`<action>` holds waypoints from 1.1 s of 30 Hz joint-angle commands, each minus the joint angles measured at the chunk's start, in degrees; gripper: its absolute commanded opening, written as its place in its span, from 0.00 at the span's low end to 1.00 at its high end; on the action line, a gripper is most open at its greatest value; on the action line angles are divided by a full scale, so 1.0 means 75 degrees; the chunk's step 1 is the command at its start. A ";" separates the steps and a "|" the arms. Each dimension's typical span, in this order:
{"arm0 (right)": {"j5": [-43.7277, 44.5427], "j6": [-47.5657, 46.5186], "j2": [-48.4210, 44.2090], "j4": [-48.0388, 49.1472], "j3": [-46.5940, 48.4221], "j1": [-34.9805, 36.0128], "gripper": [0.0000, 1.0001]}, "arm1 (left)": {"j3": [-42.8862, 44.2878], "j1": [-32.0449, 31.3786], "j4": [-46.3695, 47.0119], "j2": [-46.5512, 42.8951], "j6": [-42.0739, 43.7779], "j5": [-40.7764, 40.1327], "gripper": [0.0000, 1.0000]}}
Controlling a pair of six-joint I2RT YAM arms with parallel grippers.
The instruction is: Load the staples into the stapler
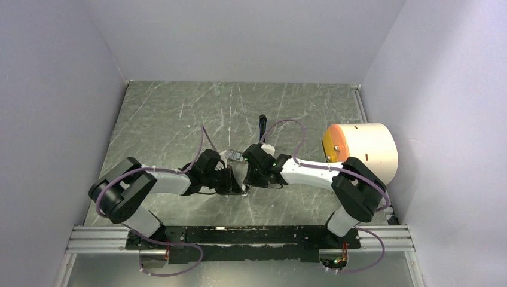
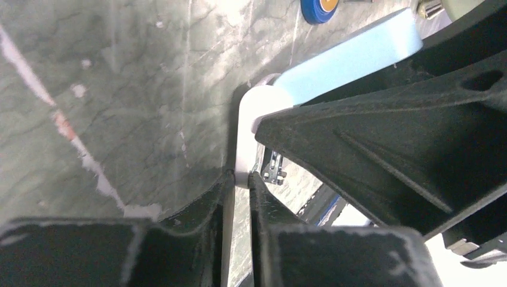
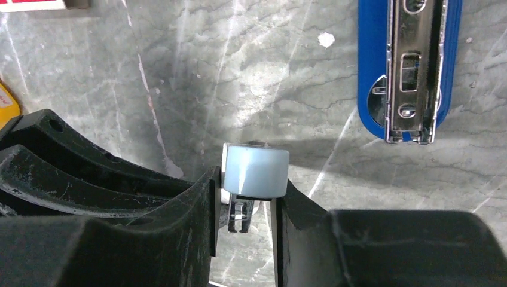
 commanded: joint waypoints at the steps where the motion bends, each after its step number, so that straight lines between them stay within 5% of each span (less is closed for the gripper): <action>1: 0.0687 0.0039 0.0063 -0.0335 0.0359 0.0013 0.29 | -0.0244 -0.0041 -0.0435 -0.0688 0.0137 -0.0880 0.25; 5: 0.1273 -0.0304 0.0185 -0.0721 0.0786 0.0008 0.29 | -0.0061 -0.0044 -0.1474 -0.1677 0.0424 -0.1993 0.39; 18: 0.1202 -0.2045 0.1281 -0.1251 0.2147 -0.0533 0.30 | 0.1040 -0.0034 -0.4361 -0.4023 0.1019 -0.5188 0.45; 33: 0.0661 -0.2324 0.1973 -0.1632 0.2839 -0.0530 0.42 | 0.1389 0.0016 -0.4528 -0.3878 0.1375 -0.5126 0.48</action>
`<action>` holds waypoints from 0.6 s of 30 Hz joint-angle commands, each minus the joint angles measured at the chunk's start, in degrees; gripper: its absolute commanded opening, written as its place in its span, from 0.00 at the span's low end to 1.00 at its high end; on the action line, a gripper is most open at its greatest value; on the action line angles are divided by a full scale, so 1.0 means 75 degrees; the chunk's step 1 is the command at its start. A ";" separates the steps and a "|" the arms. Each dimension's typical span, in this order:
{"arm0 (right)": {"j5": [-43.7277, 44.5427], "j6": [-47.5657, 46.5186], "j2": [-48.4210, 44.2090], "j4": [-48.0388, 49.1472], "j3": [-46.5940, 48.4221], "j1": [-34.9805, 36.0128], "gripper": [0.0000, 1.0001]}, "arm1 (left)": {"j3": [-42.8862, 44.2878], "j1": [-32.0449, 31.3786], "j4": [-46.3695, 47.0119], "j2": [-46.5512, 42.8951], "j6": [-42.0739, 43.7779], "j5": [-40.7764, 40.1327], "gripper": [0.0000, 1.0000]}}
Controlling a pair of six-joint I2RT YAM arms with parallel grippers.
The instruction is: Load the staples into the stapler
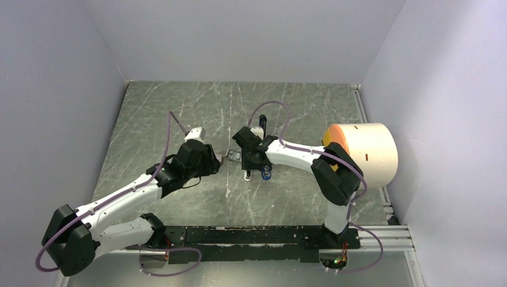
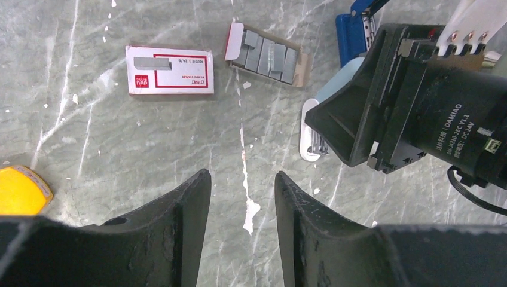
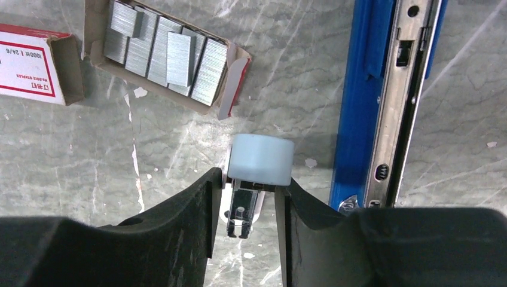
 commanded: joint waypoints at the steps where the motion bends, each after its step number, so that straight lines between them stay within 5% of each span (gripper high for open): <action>1: -0.0024 -0.0181 0.0229 -0.0328 0.0392 0.0004 0.43 | 0.0160 0.0016 0.0081 0.0179 0.0112 0.0203 0.48; 11: 0.0154 0.0200 -0.0147 -0.0312 0.0278 0.0071 0.53 | 0.0349 0.0025 -0.0085 -0.0032 0.0218 0.0042 0.49; 18: 0.0640 0.0382 -0.1057 -0.0382 0.0374 0.0097 0.49 | 0.1114 0.0036 -0.0564 -0.0596 0.0781 -0.0286 0.57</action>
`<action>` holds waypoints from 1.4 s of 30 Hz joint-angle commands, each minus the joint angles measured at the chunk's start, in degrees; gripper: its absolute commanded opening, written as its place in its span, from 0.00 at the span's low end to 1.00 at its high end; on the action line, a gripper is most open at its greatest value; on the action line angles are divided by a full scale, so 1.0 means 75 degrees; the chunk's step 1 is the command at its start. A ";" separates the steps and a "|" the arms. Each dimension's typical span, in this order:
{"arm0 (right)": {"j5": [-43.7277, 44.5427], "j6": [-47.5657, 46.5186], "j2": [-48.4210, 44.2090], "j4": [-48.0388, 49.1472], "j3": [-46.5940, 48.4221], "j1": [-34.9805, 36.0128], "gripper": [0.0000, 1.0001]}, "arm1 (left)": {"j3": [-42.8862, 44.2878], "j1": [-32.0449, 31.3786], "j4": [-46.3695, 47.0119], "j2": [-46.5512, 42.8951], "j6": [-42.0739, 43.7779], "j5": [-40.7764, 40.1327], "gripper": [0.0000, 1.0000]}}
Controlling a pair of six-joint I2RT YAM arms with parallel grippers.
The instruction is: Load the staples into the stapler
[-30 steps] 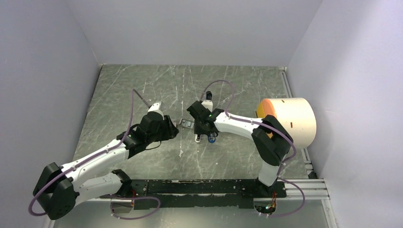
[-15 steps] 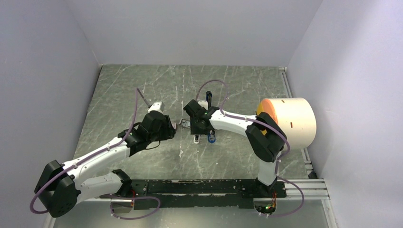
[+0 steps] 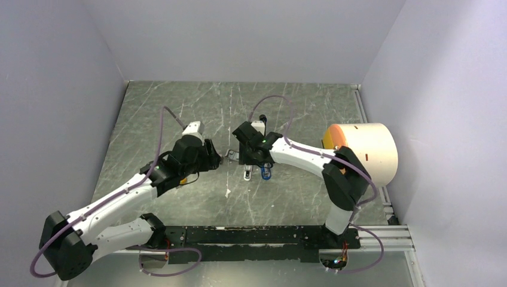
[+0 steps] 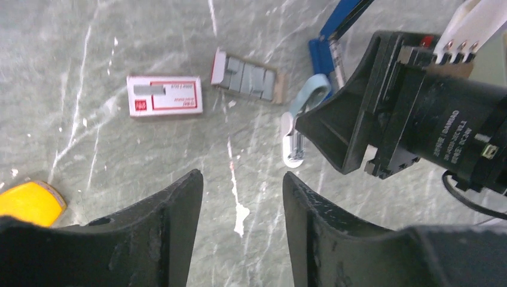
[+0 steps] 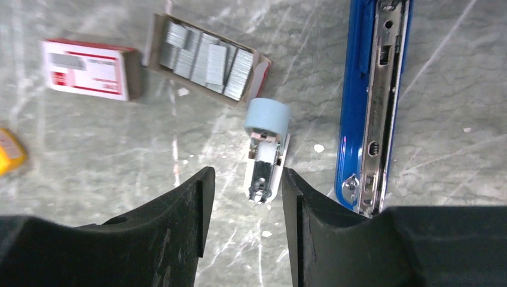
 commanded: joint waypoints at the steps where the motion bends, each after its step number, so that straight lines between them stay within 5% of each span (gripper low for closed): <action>1: 0.0601 0.0134 -0.0811 -0.0083 0.0126 0.0036 0.47 | 0.0927 0.0028 -0.0376 -0.0415 0.0666 -0.0247 0.60; 10: 0.0858 -0.1060 0.0231 -0.0202 0.1623 0.0023 0.45 | 0.2293 0.0189 -0.1131 -0.0319 0.1563 -0.1237 0.87; 16: 0.0750 -0.0878 0.1304 -0.0246 0.2525 0.0021 0.38 | 0.2238 0.1265 -0.1143 0.0028 0.1511 -0.0548 0.84; 22: 0.0898 -0.0328 0.1928 -0.0717 0.2894 0.0001 0.39 | 0.2100 0.1641 -0.1409 0.0238 0.1828 -0.1625 0.83; 42: 0.1515 0.0066 0.2831 -0.1206 0.3429 0.0099 0.39 | 0.1787 0.1804 -0.1271 0.0059 0.1658 -0.1215 0.81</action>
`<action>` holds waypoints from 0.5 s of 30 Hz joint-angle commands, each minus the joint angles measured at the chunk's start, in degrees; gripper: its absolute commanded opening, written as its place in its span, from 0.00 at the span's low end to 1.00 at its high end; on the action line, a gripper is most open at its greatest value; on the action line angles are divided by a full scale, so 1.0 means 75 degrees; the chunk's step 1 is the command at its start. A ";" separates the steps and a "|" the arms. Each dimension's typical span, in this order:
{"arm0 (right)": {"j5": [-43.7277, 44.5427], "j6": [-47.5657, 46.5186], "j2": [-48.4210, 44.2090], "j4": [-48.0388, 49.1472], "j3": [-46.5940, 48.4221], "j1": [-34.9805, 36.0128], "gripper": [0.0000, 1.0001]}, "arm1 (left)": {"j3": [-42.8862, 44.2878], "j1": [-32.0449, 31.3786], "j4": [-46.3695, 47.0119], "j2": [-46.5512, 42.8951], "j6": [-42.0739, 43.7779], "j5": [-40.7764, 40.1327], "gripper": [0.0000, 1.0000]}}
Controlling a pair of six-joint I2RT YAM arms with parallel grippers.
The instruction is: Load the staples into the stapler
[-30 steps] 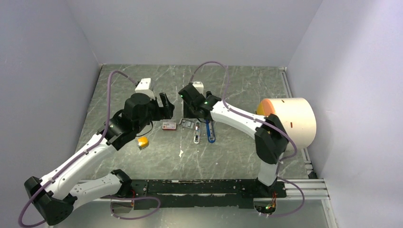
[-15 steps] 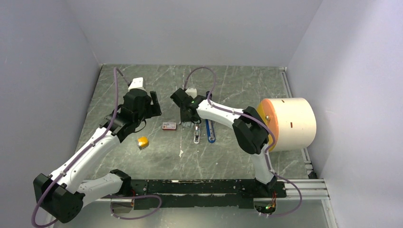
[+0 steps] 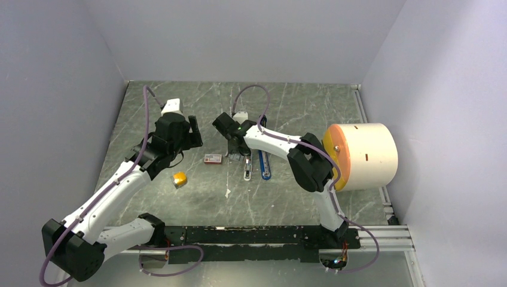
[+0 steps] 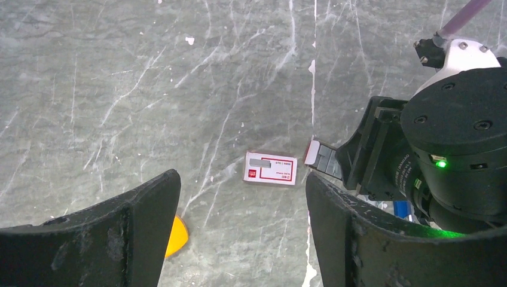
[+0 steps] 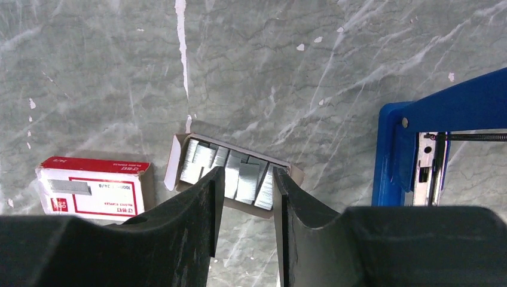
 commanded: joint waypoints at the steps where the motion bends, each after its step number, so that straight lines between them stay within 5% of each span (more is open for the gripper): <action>1: 0.0251 0.0186 0.0237 -0.0171 0.0215 0.0049 0.38 | -0.0084 0.0081 0.0005 -0.0141 0.0058 -0.0067 0.81; 15: -0.0003 0.0232 0.0374 0.0047 -0.0034 0.0064 0.35 | -0.0143 0.0081 0.0038 -0.0141 0.0070 -0.0017 0.81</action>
